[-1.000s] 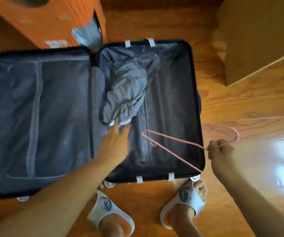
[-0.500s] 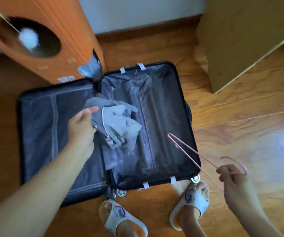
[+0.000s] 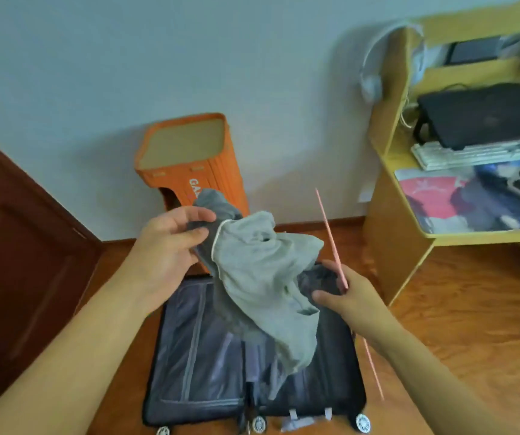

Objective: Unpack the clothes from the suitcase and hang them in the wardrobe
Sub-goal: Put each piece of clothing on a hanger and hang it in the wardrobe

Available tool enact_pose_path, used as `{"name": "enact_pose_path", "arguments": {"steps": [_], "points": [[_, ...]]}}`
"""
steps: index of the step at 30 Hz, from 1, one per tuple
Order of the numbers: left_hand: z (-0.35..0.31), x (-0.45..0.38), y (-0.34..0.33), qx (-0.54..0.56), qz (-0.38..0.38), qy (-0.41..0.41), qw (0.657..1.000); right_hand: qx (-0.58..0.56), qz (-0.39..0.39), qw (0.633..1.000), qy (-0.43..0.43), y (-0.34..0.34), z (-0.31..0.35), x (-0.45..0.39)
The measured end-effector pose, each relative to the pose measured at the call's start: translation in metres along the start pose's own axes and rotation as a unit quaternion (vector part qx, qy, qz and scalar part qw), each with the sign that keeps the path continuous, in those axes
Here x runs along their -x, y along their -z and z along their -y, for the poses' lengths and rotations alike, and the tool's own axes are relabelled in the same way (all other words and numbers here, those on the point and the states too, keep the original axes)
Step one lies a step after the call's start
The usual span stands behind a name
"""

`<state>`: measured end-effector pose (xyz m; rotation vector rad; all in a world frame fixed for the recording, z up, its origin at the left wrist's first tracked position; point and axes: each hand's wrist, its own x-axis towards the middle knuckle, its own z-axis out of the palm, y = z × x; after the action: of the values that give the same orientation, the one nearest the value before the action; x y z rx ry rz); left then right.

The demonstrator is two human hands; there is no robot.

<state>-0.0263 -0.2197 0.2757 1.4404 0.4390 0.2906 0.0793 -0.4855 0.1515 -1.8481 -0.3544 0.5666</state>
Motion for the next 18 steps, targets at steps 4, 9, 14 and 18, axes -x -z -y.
{"name": "enact_pose_path", "arguments": {"steps": [4, 9, 14, 18], "points": [[-0.065, 0.06, -0.003, 0.005, 0.014, -0.036, 0.999, 0.06, 0.036, 0.993, 0.098, -0.013, 0.056, 0.0], [-0.118, 0.108, 0.02, -0.105, -0.091, -0.039, 0.99, 0.024, 0.023, 0.981, 0.193, 0.013, 0.154, 0.019], [-0.123, 0.136, 0.056, -0.243, -0.208, 0.022, 0.947, 0.026, 0.04, 0.966, 0.255, 0.007, 0.244, 0.052], [-0.116, 0.161, 0.034, -0.435, -0.265, -0.005, 0.861, 0.091, 0.083, 0.955, 0.268, -0.032, 0.286, 0.074]]}}
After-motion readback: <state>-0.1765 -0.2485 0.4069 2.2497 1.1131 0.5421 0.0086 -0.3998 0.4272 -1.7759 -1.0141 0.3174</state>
